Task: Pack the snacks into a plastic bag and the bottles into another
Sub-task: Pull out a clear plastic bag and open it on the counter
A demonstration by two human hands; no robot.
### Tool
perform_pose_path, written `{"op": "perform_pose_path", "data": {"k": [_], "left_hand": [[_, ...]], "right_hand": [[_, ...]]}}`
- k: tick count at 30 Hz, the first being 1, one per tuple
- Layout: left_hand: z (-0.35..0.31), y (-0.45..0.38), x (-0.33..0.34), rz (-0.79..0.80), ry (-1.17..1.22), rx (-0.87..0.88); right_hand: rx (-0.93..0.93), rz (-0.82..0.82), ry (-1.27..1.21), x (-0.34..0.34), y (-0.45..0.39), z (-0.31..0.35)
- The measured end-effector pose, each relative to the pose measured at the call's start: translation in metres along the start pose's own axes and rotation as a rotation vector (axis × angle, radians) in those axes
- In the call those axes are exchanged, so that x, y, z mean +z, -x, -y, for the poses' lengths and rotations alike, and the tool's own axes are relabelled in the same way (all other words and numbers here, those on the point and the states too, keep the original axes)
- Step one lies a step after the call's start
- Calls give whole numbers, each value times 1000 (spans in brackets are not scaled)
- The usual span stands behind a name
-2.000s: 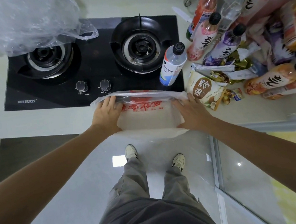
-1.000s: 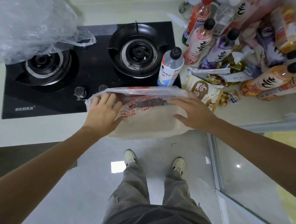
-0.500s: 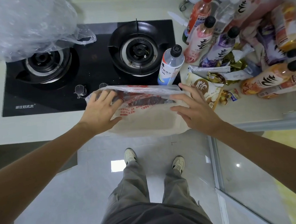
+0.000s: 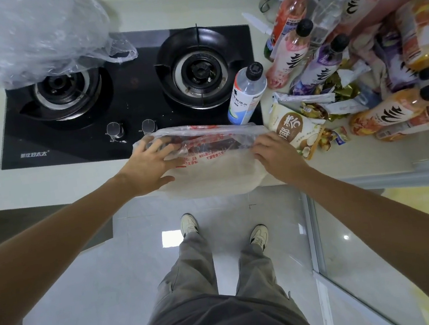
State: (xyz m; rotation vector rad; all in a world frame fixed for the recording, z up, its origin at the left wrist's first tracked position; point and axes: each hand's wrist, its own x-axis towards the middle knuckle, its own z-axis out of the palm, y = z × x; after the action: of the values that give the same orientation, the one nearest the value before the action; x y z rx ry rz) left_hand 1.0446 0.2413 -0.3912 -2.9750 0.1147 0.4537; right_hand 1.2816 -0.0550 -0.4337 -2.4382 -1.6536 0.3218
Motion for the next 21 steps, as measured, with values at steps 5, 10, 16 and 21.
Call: {"op": "perform_pose_path", "data": {"k": [5, 10, 16, 21], "left_hand": [[-6, -5, 8, 65, 17, -110], [-8, -10, 12, 76, 41, -173], [-8, -14, 13, 34, 124, -197], [-14, -13, 15, -7, 149, -251]], "right_hand": [[87, 130, 71, 6, -5, 11], [142, 189, -118, 7, 5, 15], [89, 249, -90, 3, 9, 13], [106, 115, -133, -1, 9, 20]]}}
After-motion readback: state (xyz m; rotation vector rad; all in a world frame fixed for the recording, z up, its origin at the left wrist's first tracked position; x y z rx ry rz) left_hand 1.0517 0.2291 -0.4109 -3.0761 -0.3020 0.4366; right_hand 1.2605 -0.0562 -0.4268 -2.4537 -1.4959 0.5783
